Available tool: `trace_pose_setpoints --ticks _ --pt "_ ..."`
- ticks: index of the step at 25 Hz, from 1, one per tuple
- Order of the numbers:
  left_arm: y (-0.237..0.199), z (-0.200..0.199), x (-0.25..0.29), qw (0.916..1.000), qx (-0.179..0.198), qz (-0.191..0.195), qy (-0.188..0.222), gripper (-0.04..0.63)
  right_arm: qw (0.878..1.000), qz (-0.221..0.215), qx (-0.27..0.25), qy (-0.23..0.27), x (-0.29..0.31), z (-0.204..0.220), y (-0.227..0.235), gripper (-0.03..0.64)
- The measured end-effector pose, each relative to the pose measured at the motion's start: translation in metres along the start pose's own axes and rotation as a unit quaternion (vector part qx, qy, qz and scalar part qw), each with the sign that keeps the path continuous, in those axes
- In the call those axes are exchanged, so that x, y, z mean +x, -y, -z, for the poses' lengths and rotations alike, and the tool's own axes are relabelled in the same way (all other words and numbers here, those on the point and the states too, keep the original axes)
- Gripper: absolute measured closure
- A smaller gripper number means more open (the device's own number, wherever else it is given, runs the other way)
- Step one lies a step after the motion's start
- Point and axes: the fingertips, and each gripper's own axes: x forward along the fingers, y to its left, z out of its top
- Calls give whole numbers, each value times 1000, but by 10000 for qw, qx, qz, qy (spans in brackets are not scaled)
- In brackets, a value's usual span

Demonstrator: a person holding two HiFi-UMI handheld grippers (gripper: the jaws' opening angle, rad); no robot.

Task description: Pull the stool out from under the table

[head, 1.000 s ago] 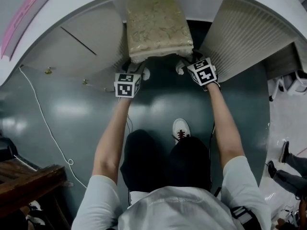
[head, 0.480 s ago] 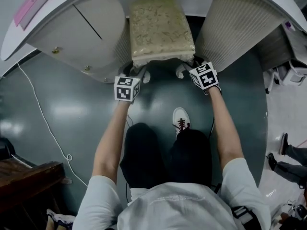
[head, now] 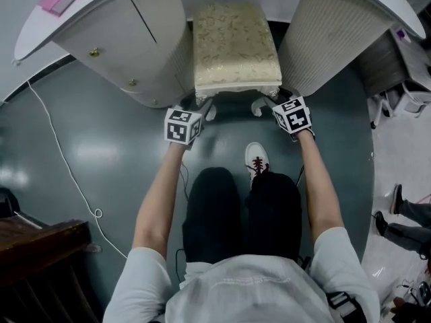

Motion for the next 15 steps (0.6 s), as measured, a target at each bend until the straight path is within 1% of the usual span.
trace_pose_setpoints --ticks 3,6,9,12,15 --pt "9 4 -13 9998 -41 179 49 375 10000 20 -2 9 -12 5 -7 383" --pt "13 6 -21 9997 -78 201 122 376 10000 63 20 19 -20 8 -14 383" --pt "19 12 -30 9997 -41 219 47 376 10000 30 -41 -54 -30 14 -24 387" --pt "30 22 -45 9993 -17 368 -91 378 9999 -59 -58 -140 -44 26 -38 388" --pt "39 30 -59 9988 0 469 -114 383 9998 -109 -69 -139 -57 35 -51 390"
